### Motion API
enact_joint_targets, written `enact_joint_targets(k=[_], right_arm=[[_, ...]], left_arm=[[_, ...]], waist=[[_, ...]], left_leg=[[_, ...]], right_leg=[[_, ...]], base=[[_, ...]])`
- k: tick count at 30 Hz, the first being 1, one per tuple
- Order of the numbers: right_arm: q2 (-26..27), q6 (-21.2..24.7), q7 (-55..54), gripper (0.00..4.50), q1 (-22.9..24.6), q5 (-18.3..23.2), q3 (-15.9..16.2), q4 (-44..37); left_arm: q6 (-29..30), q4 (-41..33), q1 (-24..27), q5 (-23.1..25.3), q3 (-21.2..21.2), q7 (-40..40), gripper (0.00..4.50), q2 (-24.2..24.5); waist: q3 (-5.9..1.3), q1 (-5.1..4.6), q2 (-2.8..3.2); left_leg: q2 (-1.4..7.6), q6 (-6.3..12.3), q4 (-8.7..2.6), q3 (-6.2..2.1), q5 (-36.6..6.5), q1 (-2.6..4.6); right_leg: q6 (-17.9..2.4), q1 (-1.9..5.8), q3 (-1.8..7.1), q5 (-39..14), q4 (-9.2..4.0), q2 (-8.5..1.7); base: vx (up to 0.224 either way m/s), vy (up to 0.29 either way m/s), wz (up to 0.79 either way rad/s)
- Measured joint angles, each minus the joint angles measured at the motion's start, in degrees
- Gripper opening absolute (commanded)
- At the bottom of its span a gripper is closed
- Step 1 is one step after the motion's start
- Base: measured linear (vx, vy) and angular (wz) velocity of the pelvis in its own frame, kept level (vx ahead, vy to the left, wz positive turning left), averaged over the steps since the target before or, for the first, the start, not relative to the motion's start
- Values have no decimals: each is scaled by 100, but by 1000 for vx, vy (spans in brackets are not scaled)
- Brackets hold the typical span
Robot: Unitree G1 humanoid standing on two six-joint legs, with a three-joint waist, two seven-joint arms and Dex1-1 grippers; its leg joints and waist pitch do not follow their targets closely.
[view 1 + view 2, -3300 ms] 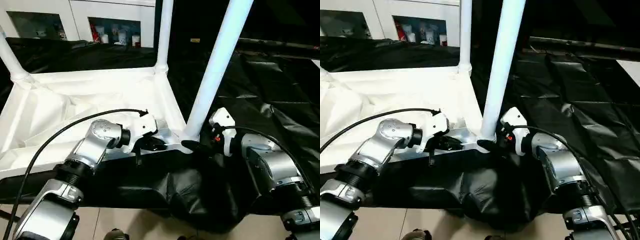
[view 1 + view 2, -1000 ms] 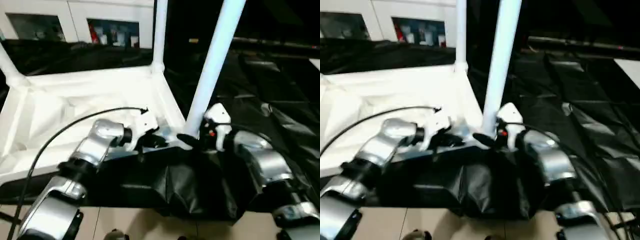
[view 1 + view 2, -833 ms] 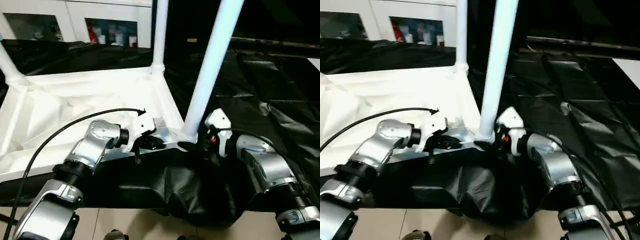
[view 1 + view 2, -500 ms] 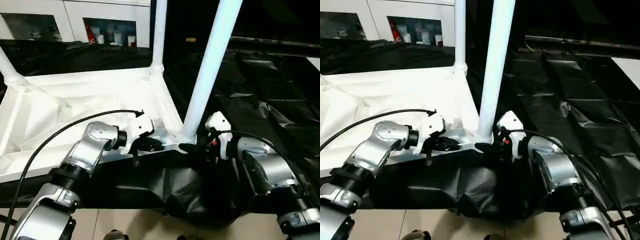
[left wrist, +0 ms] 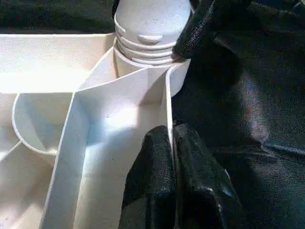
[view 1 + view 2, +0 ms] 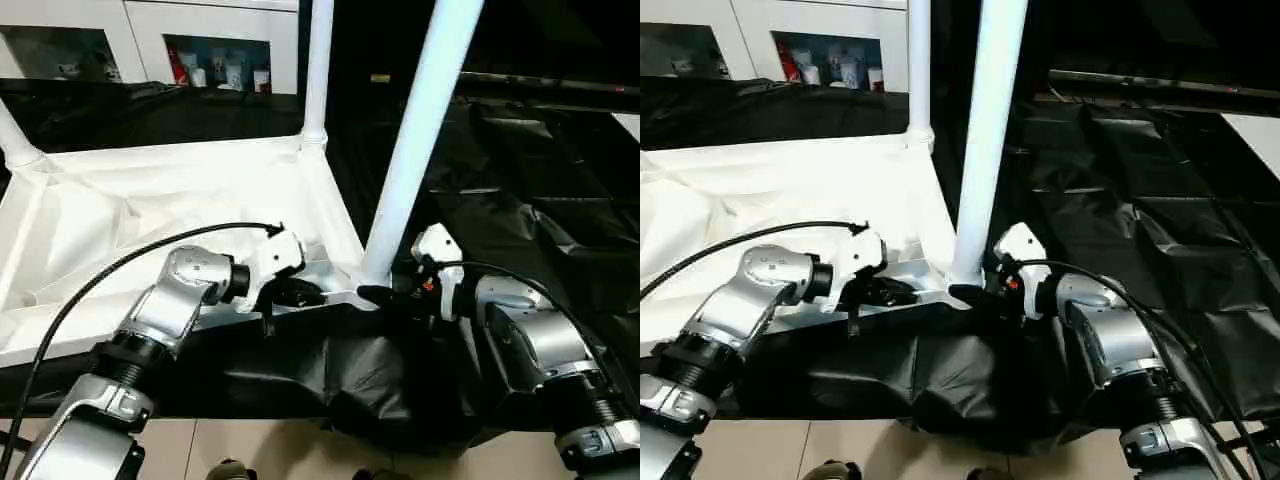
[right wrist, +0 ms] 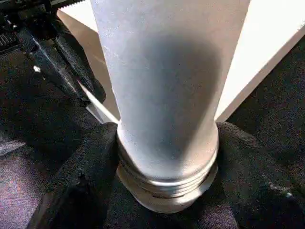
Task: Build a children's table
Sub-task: Rotate leg to tighten
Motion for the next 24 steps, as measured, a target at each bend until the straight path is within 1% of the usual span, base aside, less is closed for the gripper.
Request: enact_joint_targets(k=[6,9,12,15,16,18,21,24], right_arm=[[24,0,-11,274,5,9,0,-6],[162,-30,-254,274,4,-41,-18,29],[540,-124,-1068,274,-67,-209,-202,295],[1251,-24,-2534,273,-391,-313,-581,787],[1406,17,-2965,273,-490,-353,-682,908],[1643,41,-3497,273,-609,-376,-805,1043],[1815,-17,-3985,272,-714,-433,-901,1190],[1880,-169,-4197,272,-766,-559,-921,1312]], left_arm=[[41,-86,38,-1,3,17,0,16],[127,-79,28,14,17,182,0,-54],[290,96,-139,194,52,662,0,-291],[476,629,-511,448,81,1562,0,-813],[529,769,-606,499,93,1845,0,-978],[611,975,-745,559,105,2222,0,-1216],[665,1178,-879,604,109,2549,0,-1441],[611,1409,-1021,628,125,2642,0,-1543]], waist=[[7,-15,-11],[9,-32,-13],[11,-73,-17],[11,-116,-17],[12,-118,-18],[11,-110,-18],[10,-102,-16],[7,-84,-10]], left_leg=[[0,0,-3,-1,0,0],[0,0,-2,-2,1,6],[-3,-1,6,-3,1,16],[-7,-1,5,-4,1,21],[-8,-1,5,-5,1,19],[-9,-1,6,-7,1,20],[-12,-1,5,-9,1,20],[-12,-1,1,-11,1,17]], right_leg=[[1,0,1,-1,-1,0],[2,3,3,-1,0,0],[2,10,10,1,1,-1],[28,13,15,-15,0,-2],[30,12,14,-16,-3,-3],[31,18,15,-16,-4,-4],[31,24,15,-16,-5,-6],[31,25,13,-15,-5,-5]], base=[[0,0,0],[0,0,0],[0,0,0],[0,0,0],[0,0,0],[0,0,0],[0,0,0],[0,0,0]])
